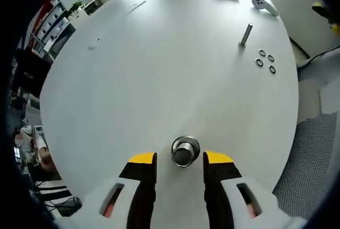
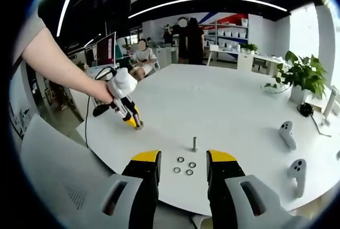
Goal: Place the washer onto the threaded stud by aligning its center hole with the stud, sliding it down to the base, and recovering from edge contact or off-axis alignment until the washer reaches the visible bottom stop.
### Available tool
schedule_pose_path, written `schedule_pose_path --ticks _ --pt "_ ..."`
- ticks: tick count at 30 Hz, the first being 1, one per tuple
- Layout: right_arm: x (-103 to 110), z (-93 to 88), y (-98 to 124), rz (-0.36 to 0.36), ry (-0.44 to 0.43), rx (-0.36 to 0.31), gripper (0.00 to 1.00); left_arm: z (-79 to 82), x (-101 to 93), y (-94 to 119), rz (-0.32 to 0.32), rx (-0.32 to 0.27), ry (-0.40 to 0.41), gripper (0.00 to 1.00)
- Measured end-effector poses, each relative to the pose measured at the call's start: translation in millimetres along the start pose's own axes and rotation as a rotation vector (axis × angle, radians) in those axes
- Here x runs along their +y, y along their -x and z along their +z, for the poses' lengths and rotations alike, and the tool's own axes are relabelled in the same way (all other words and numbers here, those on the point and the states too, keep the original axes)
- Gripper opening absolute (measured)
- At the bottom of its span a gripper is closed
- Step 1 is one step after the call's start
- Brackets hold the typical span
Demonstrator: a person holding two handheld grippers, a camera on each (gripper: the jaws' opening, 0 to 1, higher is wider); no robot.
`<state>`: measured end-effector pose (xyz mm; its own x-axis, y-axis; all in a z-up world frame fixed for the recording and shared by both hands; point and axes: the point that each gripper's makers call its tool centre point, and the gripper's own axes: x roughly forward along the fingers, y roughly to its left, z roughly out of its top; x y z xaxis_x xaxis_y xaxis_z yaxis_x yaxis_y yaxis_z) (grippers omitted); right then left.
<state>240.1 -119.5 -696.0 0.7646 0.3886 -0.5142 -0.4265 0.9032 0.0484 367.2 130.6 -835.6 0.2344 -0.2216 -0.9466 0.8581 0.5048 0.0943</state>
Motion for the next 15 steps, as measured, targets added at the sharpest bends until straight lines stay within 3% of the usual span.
schedule_pose_path --ticks 3,5,7,9,12,15 --pt "0 0.1 0 0.002 -0.005 0.0 0.36 -2.1 0.7 4 -0.002 -0.04 0.051 0.33" --pt "1 0.4 0 0.006 -0.004 -0.002 0.36 0.4 2.7 9 0.012 -0.107 0.079 0.33" --pt "2 0.1 0 0.008 -0.006 0.0 0.36 -2.6 3.7 15 0.024 -0.121 0.133 0.33" --pt "2 0.4 0 0.009 -0.009 -0.003 0.36 2.4 4.3 25 0.037 -0.195 0.211 0.32" --pt "1 1.7 1 0.006 -0.017 -0.01 0.36 11.5 0.3 45 0.064 -0.293 0.208 0.3" --pt "2 0.8 1 0.01 -0.015 -0.004 0.36 13.2 -10.4 57 0.057 -0.329 0.217 0.33"
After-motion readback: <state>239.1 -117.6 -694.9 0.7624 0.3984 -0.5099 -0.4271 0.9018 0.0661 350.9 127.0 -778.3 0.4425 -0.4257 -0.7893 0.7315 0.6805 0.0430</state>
